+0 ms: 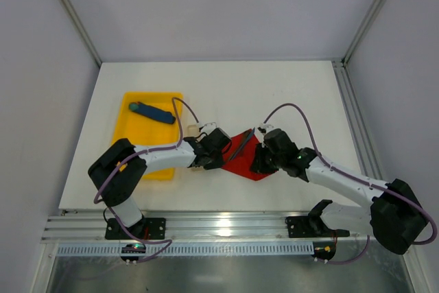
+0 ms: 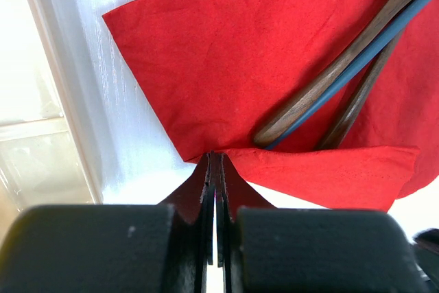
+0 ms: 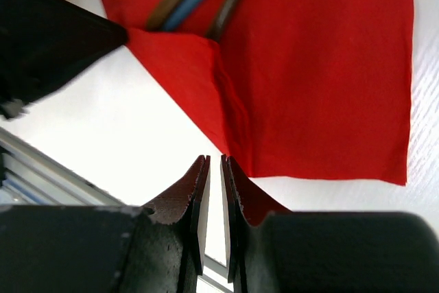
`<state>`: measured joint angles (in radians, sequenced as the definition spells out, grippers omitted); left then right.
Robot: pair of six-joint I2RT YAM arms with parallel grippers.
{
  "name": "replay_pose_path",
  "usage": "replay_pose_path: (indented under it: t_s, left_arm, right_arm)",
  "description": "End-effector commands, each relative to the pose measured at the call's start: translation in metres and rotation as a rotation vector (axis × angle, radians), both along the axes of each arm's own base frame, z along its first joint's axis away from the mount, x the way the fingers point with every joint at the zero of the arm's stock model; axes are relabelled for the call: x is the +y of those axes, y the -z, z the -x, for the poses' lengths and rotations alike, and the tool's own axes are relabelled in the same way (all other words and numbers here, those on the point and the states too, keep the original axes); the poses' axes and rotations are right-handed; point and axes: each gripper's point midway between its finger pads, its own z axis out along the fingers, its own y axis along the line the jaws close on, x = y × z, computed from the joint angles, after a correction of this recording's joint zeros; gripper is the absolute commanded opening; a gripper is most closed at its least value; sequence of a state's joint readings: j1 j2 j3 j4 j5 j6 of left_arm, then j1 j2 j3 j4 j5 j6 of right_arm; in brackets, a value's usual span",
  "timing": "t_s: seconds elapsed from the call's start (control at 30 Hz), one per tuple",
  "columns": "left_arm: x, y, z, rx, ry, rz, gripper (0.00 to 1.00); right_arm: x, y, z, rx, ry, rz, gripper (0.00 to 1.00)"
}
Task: Place the utensils on the paper napkin and roll it up
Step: Roll the napkin at the center of the board.
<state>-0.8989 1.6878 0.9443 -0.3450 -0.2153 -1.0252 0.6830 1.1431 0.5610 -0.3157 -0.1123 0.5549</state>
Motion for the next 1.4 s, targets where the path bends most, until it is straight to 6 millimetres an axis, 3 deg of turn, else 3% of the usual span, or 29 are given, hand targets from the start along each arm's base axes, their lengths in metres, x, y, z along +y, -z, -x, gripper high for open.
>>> replay_pose_path:
  t_s: [0.0,0.23,0.5,0.7,0.9,1.2,1.37]
  left_arm:
    - [0.021,0.014,0.002,0.016,-0.025,-0.093,0.0]
    - [0.019,0.014,0.001,0.019,-0.026,-0.086,0.0]
    - [0.019,0.013,0.0,0.014,-0.028,-0.087,0.0]
    - [0.018,0.012,0.001,0.013,-0.024,-0.084,0.0]
    - [0.016,0.012,0.0,0.013,-0.025,-0.075,0.0]
    - [0.017,0.012,0.001,0.014,-0.027,-0.078,0.0]
    - [0.017,0.011,0.001,0.013,-0.028,-0.074,0.0]
  right_arm:
    - [0.018,-0.034,-0.019,-0.076,-0.024,-0.059,0.2]
    - [0.047,-0.046,-0.024,-0.101,-0.086,-0.131,0.2]
    - [0.084,-0.037,-0.027,-0.089,-0.14,-0.17,0.2]
    - [0.1,-0.027,-0.033,-0.08,-0.135,-0.183,0.19]
    - [0.112,-0.012,-0.037,-0.067,-0.129,-0.17,0.19]
    - [0.11,0.007,-0.038,-0.067,-0.102,-0.13,0.19]
    - [0.11,0.006,-0.039,-0.073,-0.097,-0.132,0.19]
